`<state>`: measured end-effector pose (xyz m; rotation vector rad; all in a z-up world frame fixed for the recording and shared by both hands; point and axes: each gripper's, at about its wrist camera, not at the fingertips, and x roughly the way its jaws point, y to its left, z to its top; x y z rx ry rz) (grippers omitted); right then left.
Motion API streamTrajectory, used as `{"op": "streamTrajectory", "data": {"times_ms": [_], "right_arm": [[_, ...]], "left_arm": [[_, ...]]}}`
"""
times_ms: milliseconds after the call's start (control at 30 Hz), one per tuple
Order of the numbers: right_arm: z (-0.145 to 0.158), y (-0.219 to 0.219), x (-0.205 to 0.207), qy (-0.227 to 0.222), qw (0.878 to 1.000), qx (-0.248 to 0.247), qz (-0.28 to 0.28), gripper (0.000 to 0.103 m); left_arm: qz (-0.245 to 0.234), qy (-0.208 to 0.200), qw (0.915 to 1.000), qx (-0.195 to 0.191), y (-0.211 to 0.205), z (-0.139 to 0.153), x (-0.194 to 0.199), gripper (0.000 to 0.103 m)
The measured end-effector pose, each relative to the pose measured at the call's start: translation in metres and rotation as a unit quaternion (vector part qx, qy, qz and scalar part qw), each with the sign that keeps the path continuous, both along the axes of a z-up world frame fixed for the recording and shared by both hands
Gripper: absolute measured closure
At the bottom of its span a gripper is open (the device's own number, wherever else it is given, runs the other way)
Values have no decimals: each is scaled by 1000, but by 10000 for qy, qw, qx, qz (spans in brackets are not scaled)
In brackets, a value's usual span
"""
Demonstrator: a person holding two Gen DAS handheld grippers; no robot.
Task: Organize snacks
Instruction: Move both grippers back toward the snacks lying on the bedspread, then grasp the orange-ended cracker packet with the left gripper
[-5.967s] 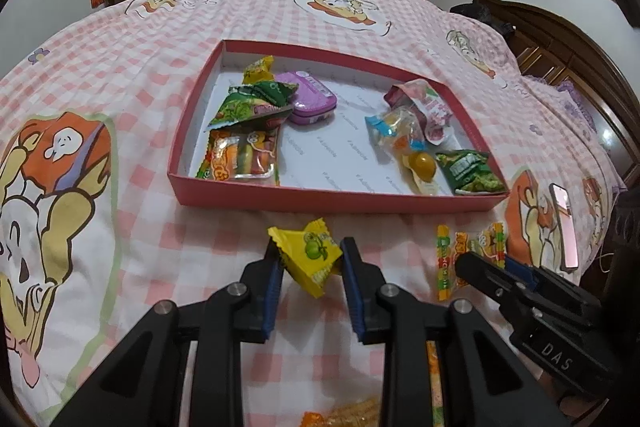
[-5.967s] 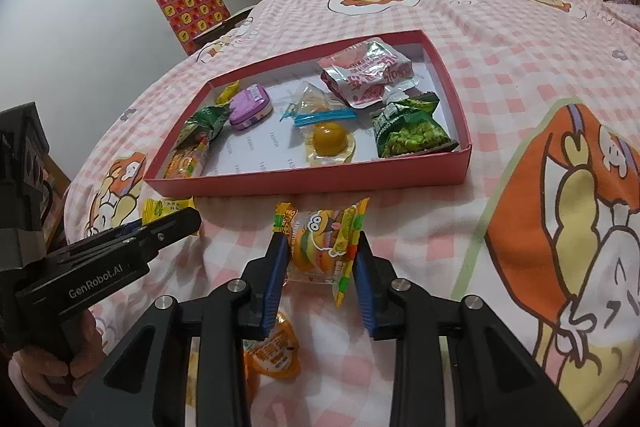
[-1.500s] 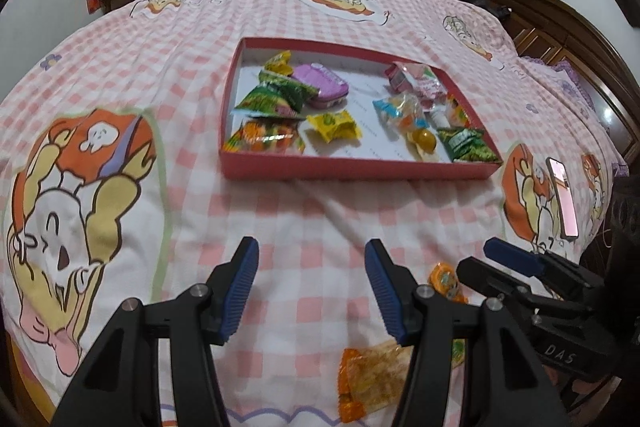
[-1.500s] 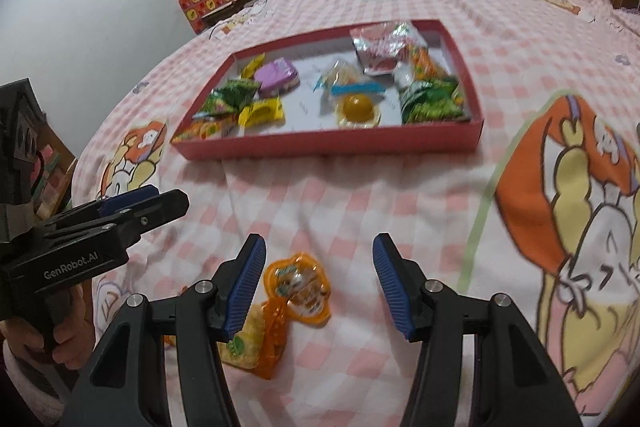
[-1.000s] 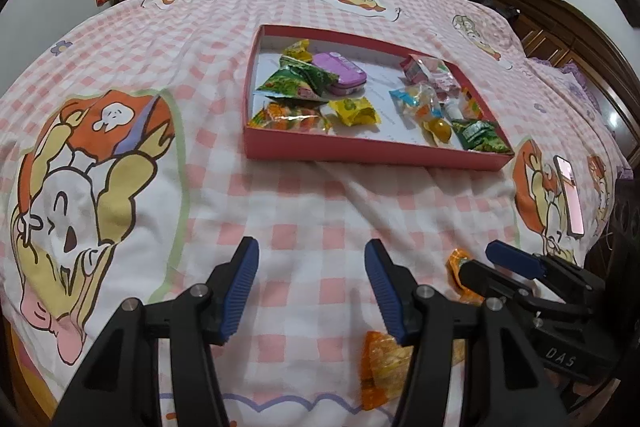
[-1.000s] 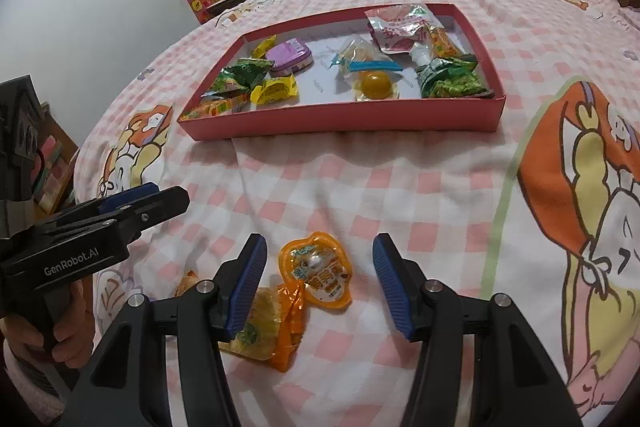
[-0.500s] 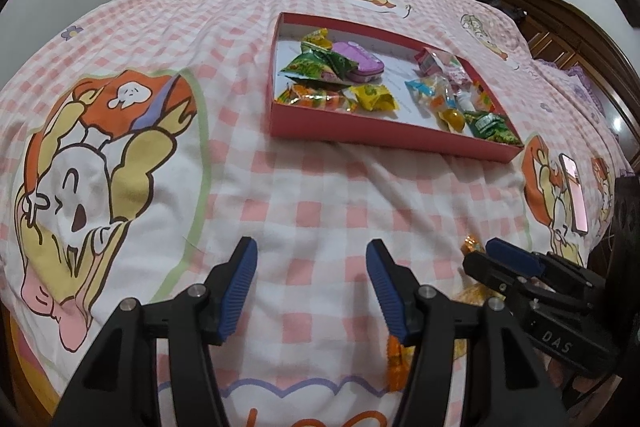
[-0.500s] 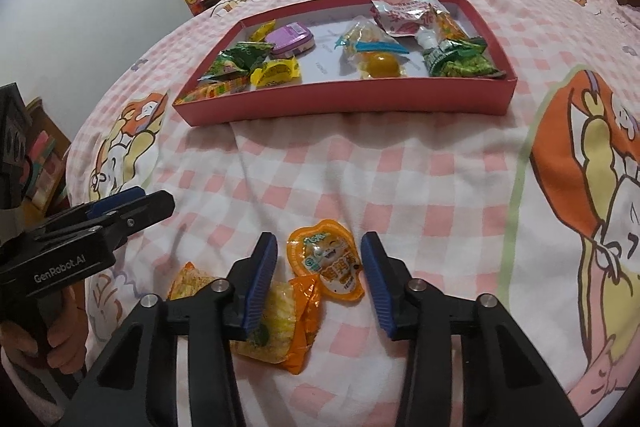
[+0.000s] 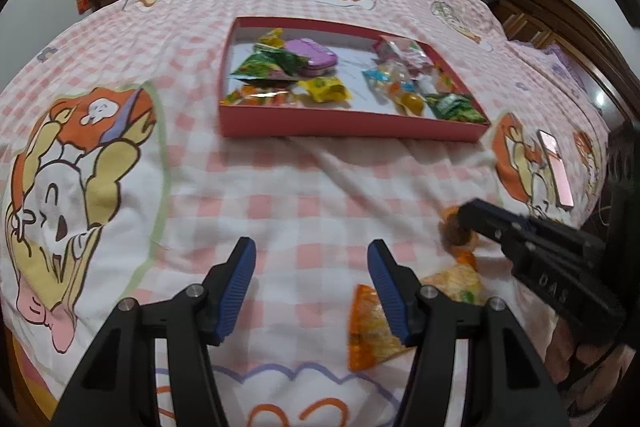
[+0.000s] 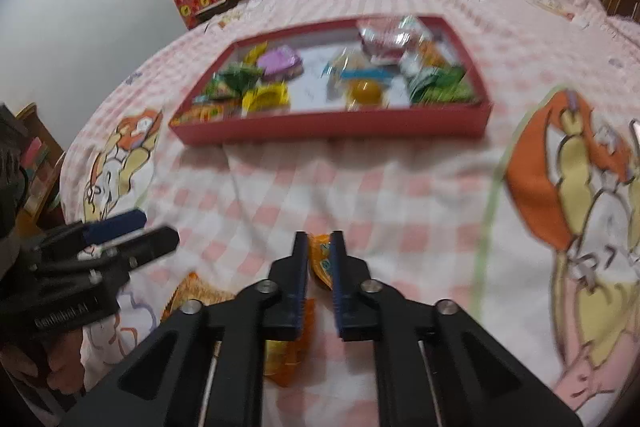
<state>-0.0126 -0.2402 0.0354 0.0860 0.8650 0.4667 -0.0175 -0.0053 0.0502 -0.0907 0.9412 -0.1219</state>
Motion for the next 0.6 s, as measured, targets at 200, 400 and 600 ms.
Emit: {"op": "streamTrajectory", "data": {"times_ms": [200, 400, 600], "right_arm": [[-6, -5, 1, 196, 9996, 150, 165, 92], [-18, 5, -3, 449, 9985, 55, 316, 71], [-27, 6, 2, 578, 9980, 13, 272, 67]], "left_arm": [[-347, -31, 9994, -5, -17, 4, -6, 41], [-376, 31, 9993, 68, -21, -1, -6, 40], [-328, 181, 9993, 24, -18, -11, -4, 40]]}}
